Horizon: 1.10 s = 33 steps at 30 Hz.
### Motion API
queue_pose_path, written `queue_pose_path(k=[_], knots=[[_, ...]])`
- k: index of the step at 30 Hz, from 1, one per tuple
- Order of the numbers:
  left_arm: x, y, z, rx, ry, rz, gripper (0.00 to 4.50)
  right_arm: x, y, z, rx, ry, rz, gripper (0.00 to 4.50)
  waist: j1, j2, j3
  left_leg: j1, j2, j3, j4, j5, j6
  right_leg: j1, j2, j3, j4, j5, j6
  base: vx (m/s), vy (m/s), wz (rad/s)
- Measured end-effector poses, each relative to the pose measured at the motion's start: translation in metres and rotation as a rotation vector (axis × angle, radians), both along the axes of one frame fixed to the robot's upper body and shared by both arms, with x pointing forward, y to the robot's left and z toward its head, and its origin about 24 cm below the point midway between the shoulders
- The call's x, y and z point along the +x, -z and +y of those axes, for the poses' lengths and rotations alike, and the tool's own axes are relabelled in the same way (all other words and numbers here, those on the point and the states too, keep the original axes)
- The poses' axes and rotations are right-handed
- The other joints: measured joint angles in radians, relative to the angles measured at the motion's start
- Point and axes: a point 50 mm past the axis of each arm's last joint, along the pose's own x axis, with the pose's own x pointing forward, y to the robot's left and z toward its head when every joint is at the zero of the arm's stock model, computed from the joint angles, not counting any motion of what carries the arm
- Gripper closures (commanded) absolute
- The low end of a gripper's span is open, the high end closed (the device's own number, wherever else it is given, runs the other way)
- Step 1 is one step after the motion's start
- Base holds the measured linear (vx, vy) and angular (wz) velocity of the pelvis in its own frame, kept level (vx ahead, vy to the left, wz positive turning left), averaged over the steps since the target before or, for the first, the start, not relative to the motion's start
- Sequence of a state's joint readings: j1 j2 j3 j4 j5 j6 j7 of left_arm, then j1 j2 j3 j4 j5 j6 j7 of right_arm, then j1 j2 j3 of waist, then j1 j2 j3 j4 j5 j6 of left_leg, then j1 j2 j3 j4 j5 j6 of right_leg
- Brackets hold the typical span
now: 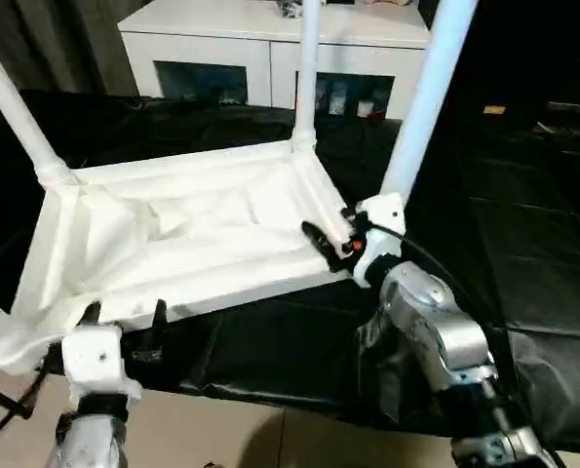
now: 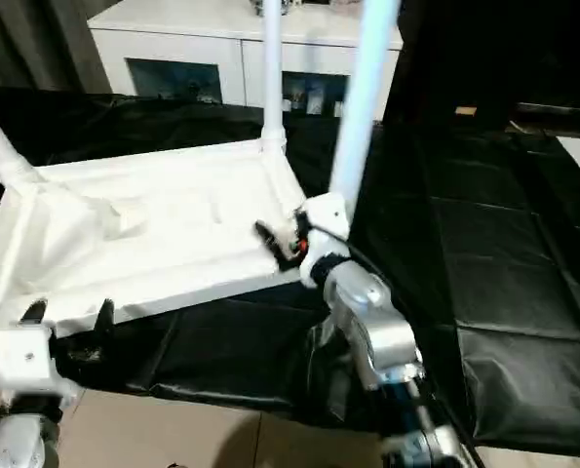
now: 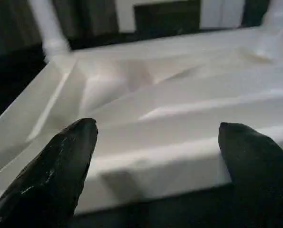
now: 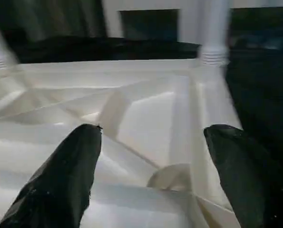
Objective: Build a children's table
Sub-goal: Rotate table base
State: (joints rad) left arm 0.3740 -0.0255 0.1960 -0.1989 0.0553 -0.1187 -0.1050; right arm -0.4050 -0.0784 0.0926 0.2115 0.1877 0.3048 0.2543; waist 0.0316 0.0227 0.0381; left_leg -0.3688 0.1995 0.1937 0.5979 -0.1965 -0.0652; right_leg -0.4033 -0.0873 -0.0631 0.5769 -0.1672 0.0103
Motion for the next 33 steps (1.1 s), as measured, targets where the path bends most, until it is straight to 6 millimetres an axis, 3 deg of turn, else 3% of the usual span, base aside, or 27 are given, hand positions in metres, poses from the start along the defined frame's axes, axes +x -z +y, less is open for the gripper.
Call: queue_pose_path(k=[4,7,20,27,33], knots=[[-0.005,0.003,0.003,-0.001,-0.070,0.010,0.00,0.006,0.003,-0.007,-0.008,0.058,0.006,0.67,0.000,0.000,0.000,-0.001,0.000,0.000,0.000,0.000,0.000,0.000,0.000,0.000,0.000,0.000,0.000,0.000,0.000,0.00],[-0.010,0.002,0.016,0.028,-0.179,0.011,0.00,0.011,0.003,-0.013,-0.008,0.100,0.006,0.67,0.001,0.000,0.000,-0.001,0.001,0.000,0.000,0.000,0.000,0.000,0.000,0.000,0.001,0.000,0.001,0.000,0.000,0.00],[-0.011,0.003,0.019,0.040,-0.235,-0.024,0.00,0.016,0.005,-0.012,-0.008,0.103,0.005,0.67,-0.003,-0.004,-0.002,0.000,0.002,0.001,0.000,0.000,0.000,0.000,0.001,0.001,0.001,0.000,0.001,0.000,0.000,0.00],[0.012,-0.001,0.029,0.021,-0.196,-0.065,0.00,0.020,0.006,-0.014,-0.021,0.130,0.014,0.67,0.004,-0.011,0.000,-0.001,0.003,0.000,0.000,0.000,0.000,0.000,0.003,0.000,0.002,0.000,0.002,0.000,0.000,0.00],[0.028,-0.004,0.036,0.028,-0.054,-0.064,0.00,0.024,0.006,-0.026,-0.048,0.187,0.012,0.67,0.009,-0.012,0.000,-0.005,0.003,0.001,0.003,0.001,-0.002,0.001,0.002,0.002,0.002,0.001,0.001,0.000,0.000,0.00]])
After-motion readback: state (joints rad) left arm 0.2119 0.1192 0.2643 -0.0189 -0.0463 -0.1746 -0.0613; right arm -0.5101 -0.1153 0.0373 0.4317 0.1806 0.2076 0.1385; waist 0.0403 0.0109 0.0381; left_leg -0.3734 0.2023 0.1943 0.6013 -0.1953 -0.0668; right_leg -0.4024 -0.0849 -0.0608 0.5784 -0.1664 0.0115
